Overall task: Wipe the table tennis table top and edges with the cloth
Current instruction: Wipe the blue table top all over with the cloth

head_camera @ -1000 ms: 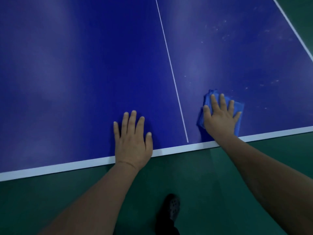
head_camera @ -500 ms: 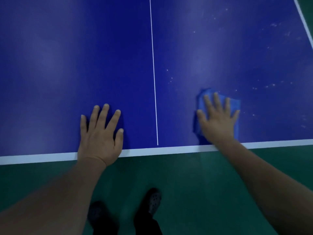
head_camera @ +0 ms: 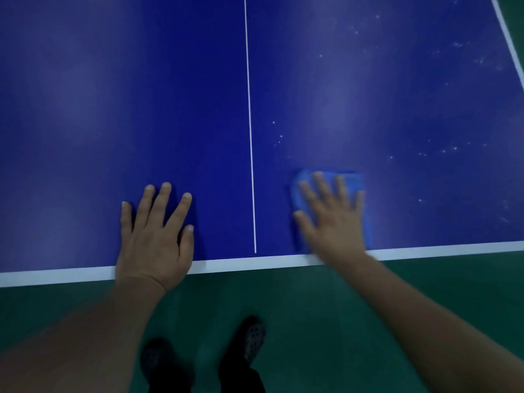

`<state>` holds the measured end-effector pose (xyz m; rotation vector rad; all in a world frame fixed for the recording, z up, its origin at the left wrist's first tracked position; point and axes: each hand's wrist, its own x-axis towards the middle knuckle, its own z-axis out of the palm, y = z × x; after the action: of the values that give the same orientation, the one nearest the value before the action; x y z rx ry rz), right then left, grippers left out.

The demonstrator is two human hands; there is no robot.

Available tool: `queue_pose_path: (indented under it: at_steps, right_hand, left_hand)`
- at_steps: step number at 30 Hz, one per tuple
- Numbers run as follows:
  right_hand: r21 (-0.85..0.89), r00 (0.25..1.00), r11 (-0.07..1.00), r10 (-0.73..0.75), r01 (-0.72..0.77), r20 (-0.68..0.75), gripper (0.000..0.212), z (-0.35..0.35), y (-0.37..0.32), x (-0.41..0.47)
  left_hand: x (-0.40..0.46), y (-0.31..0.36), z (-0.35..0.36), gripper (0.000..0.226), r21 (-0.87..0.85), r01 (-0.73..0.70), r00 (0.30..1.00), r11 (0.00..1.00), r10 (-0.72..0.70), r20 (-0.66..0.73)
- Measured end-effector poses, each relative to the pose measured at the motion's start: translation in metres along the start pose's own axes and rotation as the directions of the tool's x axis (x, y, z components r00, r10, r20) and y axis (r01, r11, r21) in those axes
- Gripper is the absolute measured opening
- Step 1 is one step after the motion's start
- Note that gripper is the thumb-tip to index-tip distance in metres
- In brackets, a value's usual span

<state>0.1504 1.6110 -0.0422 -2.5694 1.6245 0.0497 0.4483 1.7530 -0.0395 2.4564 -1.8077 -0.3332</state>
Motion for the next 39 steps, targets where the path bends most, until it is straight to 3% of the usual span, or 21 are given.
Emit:
queue_pose_path:
  at_steps: [3, 6, 8, 10, 13, 15, 17, 19, 22, 25, 27, 29, 31, 33, 34, 36, 38, 39]
  right_hand:
    - [-0.007, 0.931, 0.94, 0.339, -0.341, 0.139, 0.072, -0.017, 0.067, -0.001]
    - [-0.009, 0.923, 0.931, 0.364, -0.366, 0.123, 0.072, -0.014, 0.046, 0.003]
    - [-0.014, 0.985, 0.986, 0.168, -0.168, 0.037, 0.067, -0.005, -0.004, 0.009]
    - [-0.019, 0.99, 0.99, -0.14, 0.139, -0.012, 0.062, 0.004, -0.063, 0.016]
    - [0.025, 0.853, 0.853, -0.522, 0.522, 0.021, 0.059, 0.001, -0.115, 0.049]
    - [0.002, 0.793, 0.793, -0.609, 0.609, 0.019, 0.059, 0.0, -0.107, 0.094]
    - [-0.019, 0.884, 0.884, -0.467, 0.467, -0.003, 0.06, -0.005, -0.074, 0.148]
    - [-0.01, 0.992, 0.992, -0.128, 0.129, 0.006, 0.06, -0.016, -0.026, 0.197]
    - [0.095, 0.943, 0.939, 0.325, -0.331, 0.068, 0.062, -0.034, 0.023, 0.228]
    - [0.1, 0.918, 0.913, 0.394, -0.397, 0.041, 0.064, -0.029, -0.008, 0.219]
    - [0.031, 0.975, 0.975, 0.22, -0.22, 0.02, 0.064, -0.019, -0.056, 0.194]
    - [0.017, 0.993, 0.993, -0.113, 0.113, 0.016, 0.064, -0.01, -0.1, 0.148]
    - [0.022, 0.89, 0.891, -0.454, 0.454, 0.038, 0.062, -0.004, -0.114, 0.104]
    - [0.001, 0.791, 0.792, -0.61, 0.61, 0.051, 0.059, -0.001, -0.084, 0.092]
    - [-0.017, 0.807, 0.807, -0.589, 0.59, 0.031, 0.059, -0.002, -0.061, 0.099]
    - [-0.038, 0.933, 0.933, -0.36, 0.358, -0.027, 0.062, -0.006, -0.003, 0.121]
    - [0.002, 0.998, 0.998, 0.067, -0.067, -0.01, 0.068, -0.018, 0.06, 0.14]
    - [0.044, 0.959, 0.958, 0.282, -0.282, 0.018, 0.067, -0.025, 0.083, 0.144]
  left_hand:
    - [0.0, 0.0, 0.002, 0.063, 0.018, 0.002, 1.0, 1.0, -0.002, 0.005]
    - [0.0, 0.0, 0.003, 0.061, 0.036, -0.003, 1.0, 0.999, 0.002, 0.007]
    - [0.001, -0.001, 0.004, 0.061, 0.038, -0.003, 1.0, 0.999, 0.003, 0.014]
    - [0.002, -0.001, 0.003, 0.061, 0.037, -0.007, 1.0, 0.999, 0.006, 0.013]
    - [0.001, -0.001, 0.003, 0.061, 0.023, -0.018, 1.0, 1.0, 0.018, -0.008]
    - [0.001, -0.001, 0.004, 0.061, 0.024, -0.027, 1.0, 0.999, 0.027, -0.01]
    - [0.001, -0.003, 0.005, 0.06, 0.035, -0.035, 0.999, 0.999, 0.035, -0.007]
    - [0.001, -0.005, 0.007, 0.06, 0.04, -0.04, 0.999, 0.998, 0.041, -0.008]
    - [0.0, -0.005, 0.007, 0.06, 0.047, -0.056, 0.998, 0.997, 0.057, -0.013]
    - [0.001, -0.005, 0.007, 0.06, 0.047, -0.058, 0.998, 0.997, 0.058, 0.002]
    - [0.0, -0.006, 0.007, 0.06, 0.055, -0.054, 0.999, 0.997, 0.054, 0.01]
    - [0.0, -0.005, 0.006, 0.061, 0.051, -0.051, 0.999, 0.997, 0.051, 0.007]
    - [0.0, -0.004, 0.005, 0.061, 0.042, -0.048, 0.999, 0.998, 0.049, -0.008]
    - [0.0, -0.003, 0.004, 0.061, 0.032, -0.05, 0.999, 0.998, 0.051, -0.015]
    - [0.001, -0.004, 0.004, 0.062, 0.025, -0.049, 0.999, 0.998, 0.049, -0.017]
    - [0.001, -0.005, 0.005, 0.062, 0.015, -0.046, 0.999, 0.999, 0.046, -0.023]
    - [0.0, -0.004, 0.006, 0.061, 0.018, -0.044, 0.999, 0.999, 0.044, -0.023]
    - [0.0, -0.003, 0.006, 0.061, 0.023, -0.044, 0.999, 0.999, 0.044, -0.022]
